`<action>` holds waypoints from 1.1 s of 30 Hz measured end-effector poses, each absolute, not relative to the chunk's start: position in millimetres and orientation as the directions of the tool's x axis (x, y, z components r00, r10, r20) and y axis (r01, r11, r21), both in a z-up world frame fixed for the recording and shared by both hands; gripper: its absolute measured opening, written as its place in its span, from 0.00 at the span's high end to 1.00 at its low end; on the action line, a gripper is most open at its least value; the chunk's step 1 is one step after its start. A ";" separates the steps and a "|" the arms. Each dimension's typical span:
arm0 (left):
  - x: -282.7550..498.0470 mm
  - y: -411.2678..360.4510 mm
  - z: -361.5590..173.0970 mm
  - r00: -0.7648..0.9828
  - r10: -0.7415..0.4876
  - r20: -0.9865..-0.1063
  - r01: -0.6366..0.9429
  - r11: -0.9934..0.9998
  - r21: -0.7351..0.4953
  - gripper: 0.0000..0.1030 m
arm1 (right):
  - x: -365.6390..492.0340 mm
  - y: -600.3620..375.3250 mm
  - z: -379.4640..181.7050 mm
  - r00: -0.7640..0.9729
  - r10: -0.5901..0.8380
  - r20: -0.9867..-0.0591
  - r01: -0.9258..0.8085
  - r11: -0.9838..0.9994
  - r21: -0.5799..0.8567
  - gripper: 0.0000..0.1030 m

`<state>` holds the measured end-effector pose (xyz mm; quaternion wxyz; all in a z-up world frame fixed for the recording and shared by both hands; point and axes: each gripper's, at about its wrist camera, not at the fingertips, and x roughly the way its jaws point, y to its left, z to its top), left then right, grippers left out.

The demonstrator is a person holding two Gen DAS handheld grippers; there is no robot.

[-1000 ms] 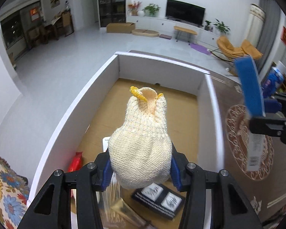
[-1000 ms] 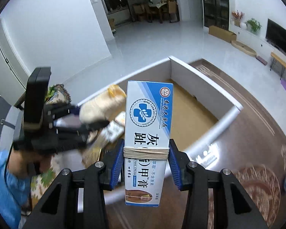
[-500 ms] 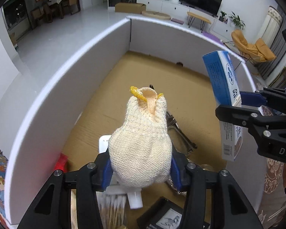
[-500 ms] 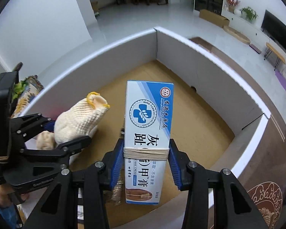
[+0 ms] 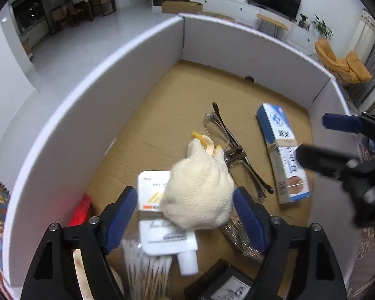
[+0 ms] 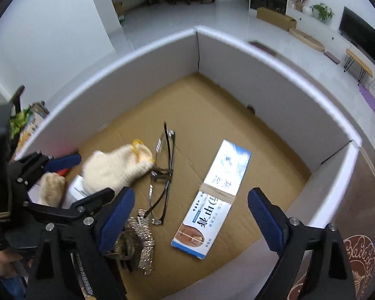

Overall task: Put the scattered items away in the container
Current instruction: 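Withdraw both tools above the filled box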

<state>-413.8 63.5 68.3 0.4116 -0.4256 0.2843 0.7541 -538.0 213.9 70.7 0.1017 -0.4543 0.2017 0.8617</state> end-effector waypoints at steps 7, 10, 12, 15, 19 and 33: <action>-383.1 17.6 102.5 -0.361 0.440 -0.822 -0.832 -0.551 0.070 0.06 | -479.8 199.6 136.4 -0.663 0.129 -0.737 -0.388 -0.902 0.191 0.00; -374.6 2.9 112.4 -0.374 0.448 -0.812 -0.809 -0.586 0.050 0.05 | -461.9 191.4 133.4 -0.657 0.115 -0.745 -0.376 -0.907 0.191 0.00; -367.0 -9.5 122.7 -0.384 0.471 -0.794 -0.800 -0.600 0.031 0.05 | -453.6 185.6 126.8 -0.651 0.111 -0.751 -0.373 -0.908 0.190 0.00; -354.1 -23.0 139.9 -0.454 0.495 -0.740 -0.784 -0.617 0.068 0.05 | -443.1 178.3 117.8 -0.649 0.087 -0.756 -0.374 -0.901 0.218 0.00; -344.4 -28.1 155.9 -0.515 0.495 -0.700 -0.758 -0.644 0.103 0.05 | -438.8 171.5 106.9 -0.653 0.067 -0.755 -0.372 -0.896 0.243 0.00; -364.0 -42.0 152.5 -0.468 0.475 -0.745 -0.699 -0.715 -0.016 0.00 | -448.7 154.2 97.0 -0.646 0.062 -0.760 -0.329 -0.922 0.204 0.00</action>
